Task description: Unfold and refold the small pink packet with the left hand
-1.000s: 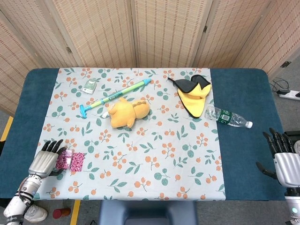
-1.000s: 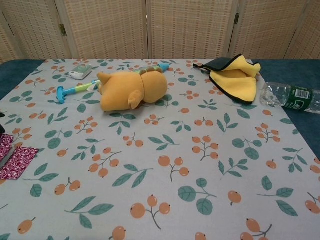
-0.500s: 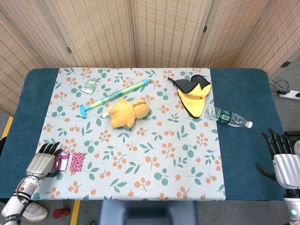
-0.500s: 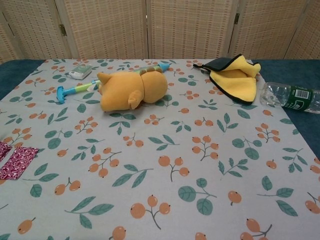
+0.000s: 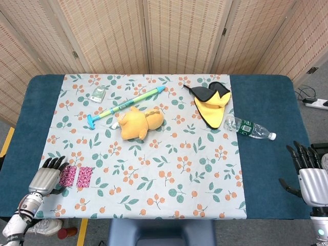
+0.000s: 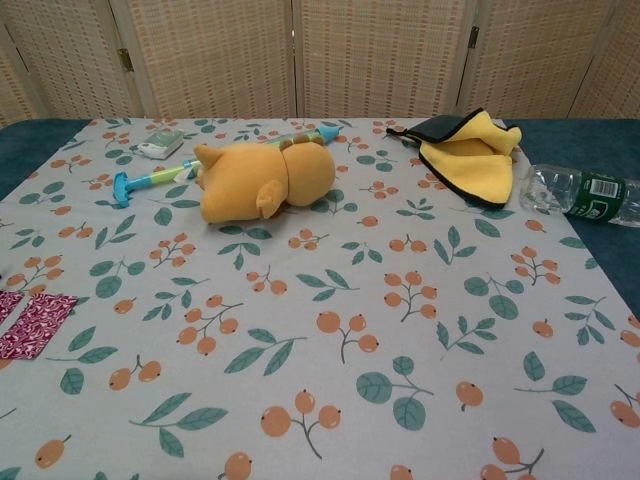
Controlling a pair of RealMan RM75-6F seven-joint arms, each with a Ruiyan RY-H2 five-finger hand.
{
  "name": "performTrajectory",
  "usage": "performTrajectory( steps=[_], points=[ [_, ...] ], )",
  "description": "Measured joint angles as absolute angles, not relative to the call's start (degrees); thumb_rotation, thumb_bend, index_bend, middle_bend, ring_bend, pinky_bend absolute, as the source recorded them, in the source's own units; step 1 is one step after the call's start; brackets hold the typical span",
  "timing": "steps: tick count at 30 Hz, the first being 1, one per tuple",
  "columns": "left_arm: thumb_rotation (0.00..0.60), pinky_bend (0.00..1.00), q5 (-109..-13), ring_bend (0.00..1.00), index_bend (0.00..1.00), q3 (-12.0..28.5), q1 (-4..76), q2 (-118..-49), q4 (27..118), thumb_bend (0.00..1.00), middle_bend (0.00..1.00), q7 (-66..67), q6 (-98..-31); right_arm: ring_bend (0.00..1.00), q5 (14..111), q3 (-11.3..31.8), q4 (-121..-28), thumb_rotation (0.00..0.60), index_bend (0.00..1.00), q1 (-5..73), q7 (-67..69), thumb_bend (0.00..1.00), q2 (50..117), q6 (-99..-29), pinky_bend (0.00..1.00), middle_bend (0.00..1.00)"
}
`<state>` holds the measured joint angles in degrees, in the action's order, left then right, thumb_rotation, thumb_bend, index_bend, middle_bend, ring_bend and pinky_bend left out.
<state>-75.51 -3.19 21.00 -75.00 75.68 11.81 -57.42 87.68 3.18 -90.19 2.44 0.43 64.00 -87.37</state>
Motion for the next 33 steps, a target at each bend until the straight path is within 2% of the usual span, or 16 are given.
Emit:
performTrajectory(
  steps=[13,33],
  points=[
    [0.564,0.0,-76.67,0.0,0.15,-2.77,21.37,-74.11,80.15,0.32,0.0,13.62,-58.17,0.0,87.61,3.19,-90.25,0.6,0.0,2.34,0.68,0.25,63.77,-87.38,0.0,0.0],
    [0.566,0.0,-73.6,0.0,0.16,-2.36,24.01,-76.09,83.3,0.32,0.0,20.78,-54.53,0.0,86.98,3.19,-88.49,0.6,0.0,2.0,2.7,0.25,63.94,-87.21,0.0,0.0]
  ],
)
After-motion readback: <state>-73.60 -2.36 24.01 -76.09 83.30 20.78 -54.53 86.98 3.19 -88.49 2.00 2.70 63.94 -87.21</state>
